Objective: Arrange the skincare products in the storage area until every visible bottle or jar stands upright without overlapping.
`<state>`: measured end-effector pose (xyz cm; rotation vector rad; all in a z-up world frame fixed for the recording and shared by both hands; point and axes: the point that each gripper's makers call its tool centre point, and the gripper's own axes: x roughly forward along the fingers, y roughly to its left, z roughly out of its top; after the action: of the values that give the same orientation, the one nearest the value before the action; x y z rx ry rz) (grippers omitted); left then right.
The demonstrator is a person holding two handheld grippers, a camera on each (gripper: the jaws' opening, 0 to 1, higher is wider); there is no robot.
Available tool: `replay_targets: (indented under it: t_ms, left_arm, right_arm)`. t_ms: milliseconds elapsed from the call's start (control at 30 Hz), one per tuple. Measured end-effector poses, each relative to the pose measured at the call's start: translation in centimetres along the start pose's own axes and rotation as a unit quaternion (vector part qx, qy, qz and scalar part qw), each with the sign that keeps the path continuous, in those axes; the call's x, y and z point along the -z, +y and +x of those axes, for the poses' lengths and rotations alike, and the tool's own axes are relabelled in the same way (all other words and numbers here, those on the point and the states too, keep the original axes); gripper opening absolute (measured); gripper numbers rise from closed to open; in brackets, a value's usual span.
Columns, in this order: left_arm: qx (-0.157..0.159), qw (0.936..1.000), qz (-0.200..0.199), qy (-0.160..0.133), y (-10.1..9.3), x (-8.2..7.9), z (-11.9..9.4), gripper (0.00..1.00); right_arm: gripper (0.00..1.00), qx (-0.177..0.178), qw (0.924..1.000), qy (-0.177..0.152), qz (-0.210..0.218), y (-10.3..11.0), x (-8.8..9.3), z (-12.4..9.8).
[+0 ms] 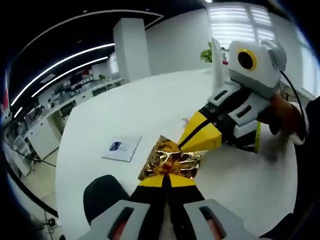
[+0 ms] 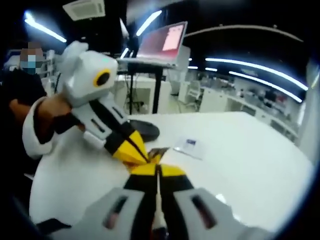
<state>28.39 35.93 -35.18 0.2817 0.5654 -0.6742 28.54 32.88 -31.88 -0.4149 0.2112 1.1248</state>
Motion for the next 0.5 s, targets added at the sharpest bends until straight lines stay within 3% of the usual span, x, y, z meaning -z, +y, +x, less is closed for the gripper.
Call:
replay_targets:
  t_ms: [200,500]
  left_arm:
    - [0.029,0.9990,0.007,-0.034,-2.2,-1.2,-0.8,0.01]
    - [0.037,0.9979,0.003,-0.054,-1.7,-1.7,-1.7,0.03]
  right_arm:
    - [0.00,0.008,0.9997,-0.023,-0.003,-0.7,-0.7,-0.6]
    - [0.00,0.002,0.9995,-0.031,-0.005,-0.4,-1.3,-0.6]
